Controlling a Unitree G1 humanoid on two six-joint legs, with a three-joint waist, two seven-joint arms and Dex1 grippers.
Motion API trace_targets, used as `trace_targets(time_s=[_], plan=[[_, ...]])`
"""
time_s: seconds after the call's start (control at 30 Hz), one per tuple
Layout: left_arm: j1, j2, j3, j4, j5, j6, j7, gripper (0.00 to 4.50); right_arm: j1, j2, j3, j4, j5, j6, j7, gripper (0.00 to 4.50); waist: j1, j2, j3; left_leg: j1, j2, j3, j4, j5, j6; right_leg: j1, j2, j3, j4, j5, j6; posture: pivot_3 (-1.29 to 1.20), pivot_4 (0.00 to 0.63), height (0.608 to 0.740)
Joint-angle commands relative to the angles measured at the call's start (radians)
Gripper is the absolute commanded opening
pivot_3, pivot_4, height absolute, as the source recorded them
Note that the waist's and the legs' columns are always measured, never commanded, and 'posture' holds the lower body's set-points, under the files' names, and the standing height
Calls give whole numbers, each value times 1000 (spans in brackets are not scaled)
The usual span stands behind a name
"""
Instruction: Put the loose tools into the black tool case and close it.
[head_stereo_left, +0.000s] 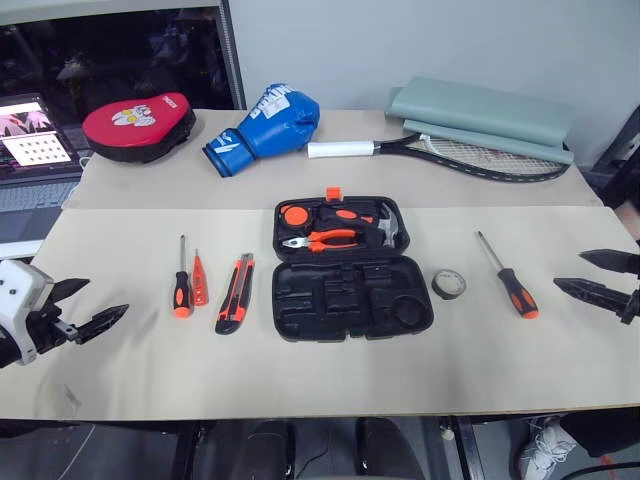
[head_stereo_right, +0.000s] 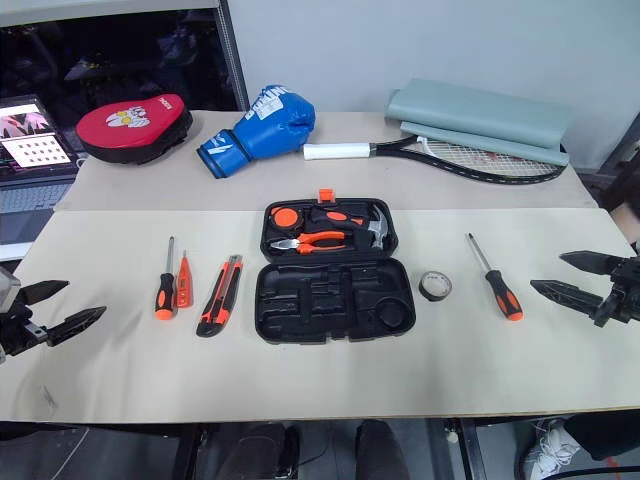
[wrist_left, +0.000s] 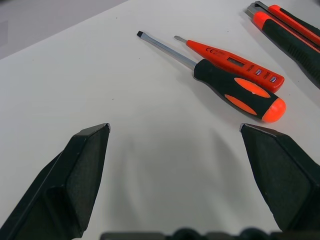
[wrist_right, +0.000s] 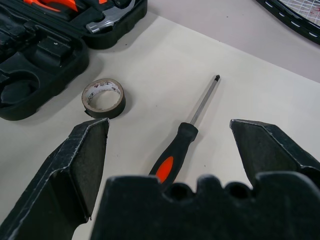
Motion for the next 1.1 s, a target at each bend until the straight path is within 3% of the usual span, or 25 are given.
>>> trace_targets(time_s=[0.03, 0.17, 0.3, 0.53, 0.7, 1.1], plan=[[-16, 24, 1, -15, 2, 31, 8, 4486, -15, -18, -20, 9, -10, -50, -5, 4500, 0, 0, 0, 0, 0, 0, 0, 0, 0, 0, 0, 0, 0, 0, 0, 0, 150, 737], [-62, 35, -38, -35, 8, 119, 60, 4486, -30, -13, -9, 2, -37, -106, -34, 4500, 0, 0, 0, 0, 0, 0, 0, 0, 0, 0, 0, 0, 0, 0, 0, 0, 150, 737], [-99, 68, -84, -136, -21, 309, 110, 4486, -32, -5, -4, -176, 11, -57, -35, 4500, 0, 0, 0, 0, 0, 0, 0, 0, 0, 0, 1, 0, 1, 0, 0, 0, 150, 737], [-305, 59, -148, -274, -139, 922, 325, 4486, -40, 8, 35, -575, 140, 113, -76, 4500, -1, 0, 0, 0, 0, -2, 1, 0, 0, 0, 2, -1, 3, 0, 0, 0, 150, 737], [-442, 16, -227, -310, -125, 1182, 437, 4486, -84, 21, 88, -819, 240, 194, -122, 4500, 0, -1, 0, 0, -1, -2, 1, 0, -1, 0, 3, -1, 4, 0, 1, 0, 150, 737], [-617, -93, -373, -202, -93, 1258, 566, 4486, -168, 114, 223, -1013, 328, 260, -220, 4500, 5, -3, 1, -2, -2, -5, 2, 0, -2, -1, 2, -1, 4, 0, 1, 0, 150, 737]])
